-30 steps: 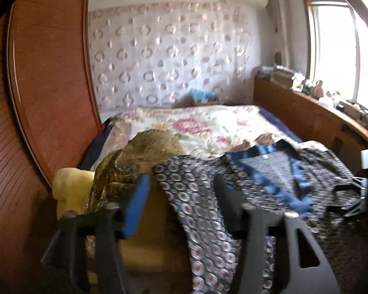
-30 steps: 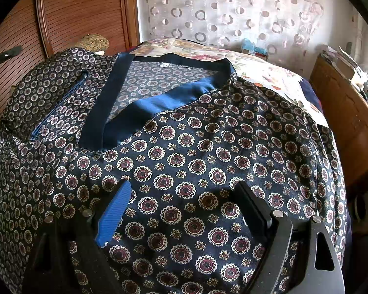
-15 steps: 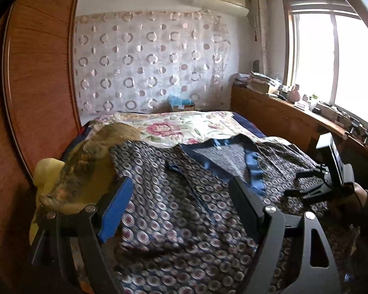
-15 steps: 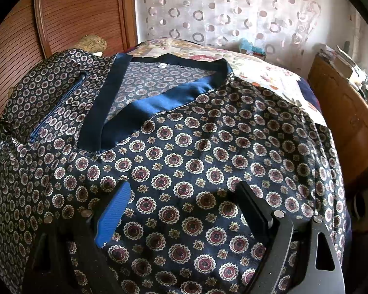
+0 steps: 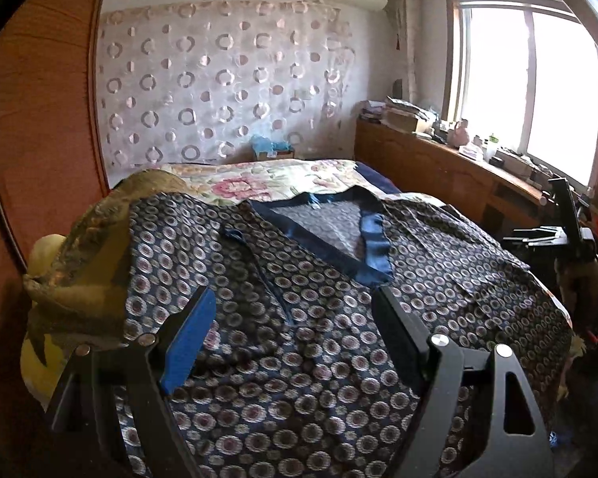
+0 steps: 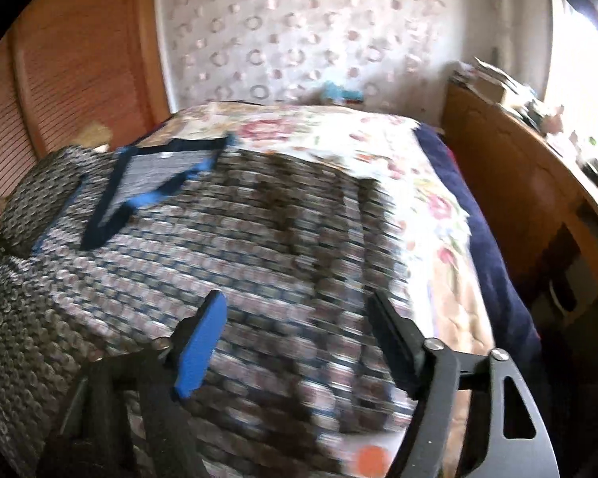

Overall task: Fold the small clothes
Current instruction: 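Close the right gripper on the shirt's other side edge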

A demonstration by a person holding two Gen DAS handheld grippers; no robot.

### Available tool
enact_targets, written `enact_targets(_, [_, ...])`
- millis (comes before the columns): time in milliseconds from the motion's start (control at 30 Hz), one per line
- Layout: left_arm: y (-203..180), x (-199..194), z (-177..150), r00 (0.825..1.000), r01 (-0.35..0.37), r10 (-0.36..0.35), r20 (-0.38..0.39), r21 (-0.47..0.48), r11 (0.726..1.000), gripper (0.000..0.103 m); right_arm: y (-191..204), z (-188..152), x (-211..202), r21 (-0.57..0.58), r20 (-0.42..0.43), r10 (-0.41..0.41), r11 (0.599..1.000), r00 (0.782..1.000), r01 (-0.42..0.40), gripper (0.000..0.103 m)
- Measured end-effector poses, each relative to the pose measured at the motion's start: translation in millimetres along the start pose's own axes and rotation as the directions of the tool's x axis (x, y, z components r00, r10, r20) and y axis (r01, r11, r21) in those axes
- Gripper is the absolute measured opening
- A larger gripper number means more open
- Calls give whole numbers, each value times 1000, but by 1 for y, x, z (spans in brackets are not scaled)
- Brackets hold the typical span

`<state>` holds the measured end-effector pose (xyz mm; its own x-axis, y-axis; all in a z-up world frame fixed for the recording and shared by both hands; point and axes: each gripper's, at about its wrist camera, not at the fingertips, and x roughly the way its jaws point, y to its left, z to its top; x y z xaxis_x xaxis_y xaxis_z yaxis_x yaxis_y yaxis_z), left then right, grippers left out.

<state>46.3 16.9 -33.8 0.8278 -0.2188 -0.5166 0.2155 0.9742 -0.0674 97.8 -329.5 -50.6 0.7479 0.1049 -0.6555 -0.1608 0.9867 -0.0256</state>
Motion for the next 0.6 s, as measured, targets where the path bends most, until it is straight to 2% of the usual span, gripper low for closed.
enact_targets(200, [-20, 6, -7, 999, 37, -36, -27, 29, 999, 81, -39, -25, -2, 73, -64, 0, 997, 998, 5, 57])
enact_targets(467, [-42, 10, -13, 996, 75, -71, -56, 61, 995, 81, -63, -45, -10, 122, -98, 22, 992, 995, -10, 52])
enact_targets(600, [-48, 11, -14, 995, 82, -77, -65, 69, 994, 81, -70, -48, -13, 132, -102, 28, 991, 994, -15, 45])
